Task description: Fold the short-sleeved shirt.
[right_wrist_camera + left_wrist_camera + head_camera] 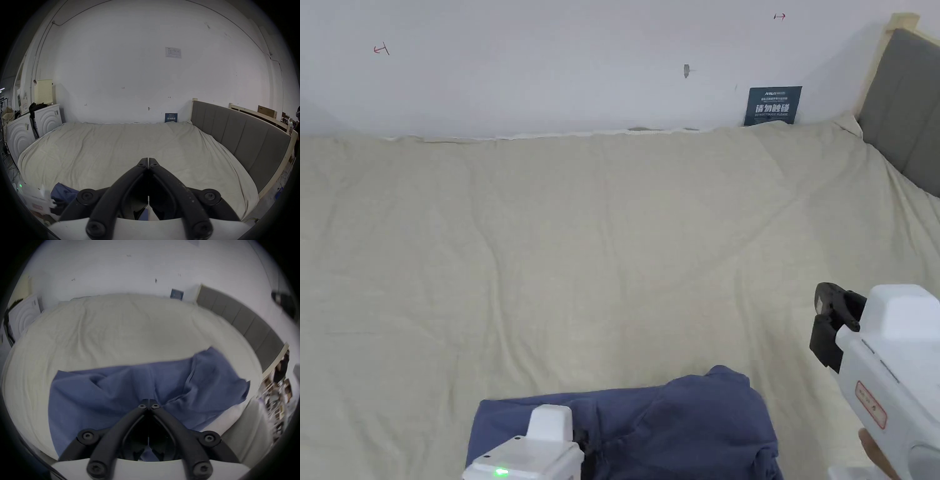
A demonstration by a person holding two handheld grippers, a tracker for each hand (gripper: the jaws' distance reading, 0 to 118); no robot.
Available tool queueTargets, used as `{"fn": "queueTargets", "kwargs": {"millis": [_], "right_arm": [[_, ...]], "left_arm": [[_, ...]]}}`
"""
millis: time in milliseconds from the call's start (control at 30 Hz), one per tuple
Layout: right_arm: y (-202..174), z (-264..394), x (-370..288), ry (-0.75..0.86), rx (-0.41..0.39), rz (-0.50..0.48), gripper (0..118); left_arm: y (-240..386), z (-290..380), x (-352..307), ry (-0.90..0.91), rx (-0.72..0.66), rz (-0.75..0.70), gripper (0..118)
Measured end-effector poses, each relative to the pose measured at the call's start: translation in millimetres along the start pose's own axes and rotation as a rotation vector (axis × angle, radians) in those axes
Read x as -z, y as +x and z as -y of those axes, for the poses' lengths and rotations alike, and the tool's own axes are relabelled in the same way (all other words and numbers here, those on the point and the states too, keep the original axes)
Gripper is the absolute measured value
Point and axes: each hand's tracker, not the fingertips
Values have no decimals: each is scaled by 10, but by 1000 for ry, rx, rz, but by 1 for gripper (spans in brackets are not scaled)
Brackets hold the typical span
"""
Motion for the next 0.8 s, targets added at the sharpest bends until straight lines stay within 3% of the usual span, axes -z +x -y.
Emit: {"fn": "queueTargets", "kwargs": {"millis": [233, 300, 333, 367, 400, 433, 467, 500, 733, 800], "right_arm": [[-64, -29, -10, 13, 0, -12, 2], [-90, -36, -13, 14, 0, -17, 2], [-105, -38, -12, 13, 0, -19, 2], [-120, -36, -10, 13, 1, -22, 2], [-124, -28, 0, 12, 2, -25, 2], [-129, -18, 14, 10, 1, -29, 2], [-144, -10, 20, 8, 0, -32, 2], [-157, -3, 24, 6, -2, -34, 2], [-217, 7, 51, -21, -7, -44, 2], [-206, 19, 65, -20, -14, -39, 2]], "left_arm": [[-597, -335, -671, 122, -204, 112, 4], [-854, -367, -761, 109, -301, 156, 32], [-991, -379, -789, 105, -344, 177, 55], [-1129, -375, -795, 92, -384, 194, 55], [-1220, -363, -774, 74, -409, 194, 64], [-1315, -354, -747, 43, -429, 192, 80], [-1391, -333, -697, -3, -441, 175, 107], [-1436, -310, -662, -29, -455, 161, 117], [-1794, -87, -238, -123, -499, 170, 114], [-1843, -43, -139, -127, -502, 181, 91]]}}
